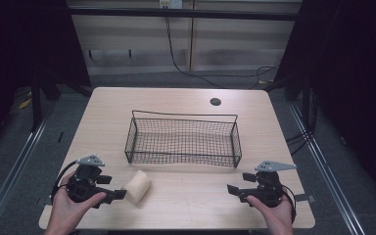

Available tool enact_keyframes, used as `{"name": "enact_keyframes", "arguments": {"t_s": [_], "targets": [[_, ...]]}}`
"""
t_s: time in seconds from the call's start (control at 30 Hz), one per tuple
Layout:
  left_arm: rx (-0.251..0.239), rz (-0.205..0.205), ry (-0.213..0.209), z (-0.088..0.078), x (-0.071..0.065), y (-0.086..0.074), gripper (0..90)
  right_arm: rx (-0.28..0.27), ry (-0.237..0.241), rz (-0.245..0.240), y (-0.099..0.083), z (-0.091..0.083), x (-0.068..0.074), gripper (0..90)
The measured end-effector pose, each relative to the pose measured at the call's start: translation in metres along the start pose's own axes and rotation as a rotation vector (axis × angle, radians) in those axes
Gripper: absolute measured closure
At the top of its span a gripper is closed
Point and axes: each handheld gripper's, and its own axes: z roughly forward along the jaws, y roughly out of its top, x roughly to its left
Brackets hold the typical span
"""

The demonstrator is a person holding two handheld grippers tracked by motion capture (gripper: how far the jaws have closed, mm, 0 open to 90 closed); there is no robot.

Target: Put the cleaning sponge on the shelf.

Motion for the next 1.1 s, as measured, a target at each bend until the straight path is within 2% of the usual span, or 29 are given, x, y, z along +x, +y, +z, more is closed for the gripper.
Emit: {"name": "enact_keyframes", "arguments": {"t_s": [0.2,0.3,0.33,0.37,0.4,0.43,0.47,0.5,0.6,0.73,0.87,0.93,1.0,1.1], "targets": [[0.051,0.000,0.033,0.001,-0.002,0.011,16.9,0.010,0.016,0.004,0.001,0.001,0.001,17.3],[0.103,-0.003,0.040,0.000,-0.003,0.019,16.9,0.011,0.027,0.010,0.001,0.002,0.001,16.7],[0.112,-0.016,0.059,0.001,-0.004,0.022,17.0,0.011,0.026,0.011,0.001,0.002,0.001,16.5],[0.128,-0.009,0.073,0.001,-0.005,0.024,17.1,0.014,0.023,0.009,0.001,0.002,0.001,15.9],[0.128,-0.009,0.073,0.001,-0.005,0.024,17.1,0.014,0.023,0.009,0.001,0.002,0.001,15.9],[0.158,-0.010,0.064,0.003,-0.006,0.030,17.2,0.015,0.024,0.005,0.001,0.002,0.001,15.3],[0.158,-0.010,0.064,0.003,-0.006,0.030,17.3,0.013,0.025,0.000,0.001,0.002,0.001,15.3],[0.188,-0.009,0.063,0.005,-0.007,0.036,17.3,0.015,0.028,0.001,0.001,0.002,0.002,15.3],[0.202,-0.013,0.080,0.006,-0.010,0.043,17.5,0.019,0.030,-0.001,0.002,0.003,0.002,15.3],[0.254,-0.009,0.083,0.013,-0.012,0.053,17.4,0.024,0.036,0.014,0.002,0.003,0.001,14.2],[0.282,-0.016,0.073,0.017,-0.012,0.058,17.5,0.031,0.042,0.014,0.002,0.003,0.000,14.2],[0.300,-0.047,0.048,0.021,-0.010,0.062,19.0,0.032,0.047,0.008,0.002,0.004,0.001,14.2],[0.317,-0.049,0.064,0.022,-0.010,0.064,21.0,0.032,0.051,0.008,0.002,0.004,0.001,14.2],[0.341,-0.052,0.060,0.024,-0.010,0.067,20.1,0.035,0.054,0.016,0.002,0.005,0.000,14.2]]}}
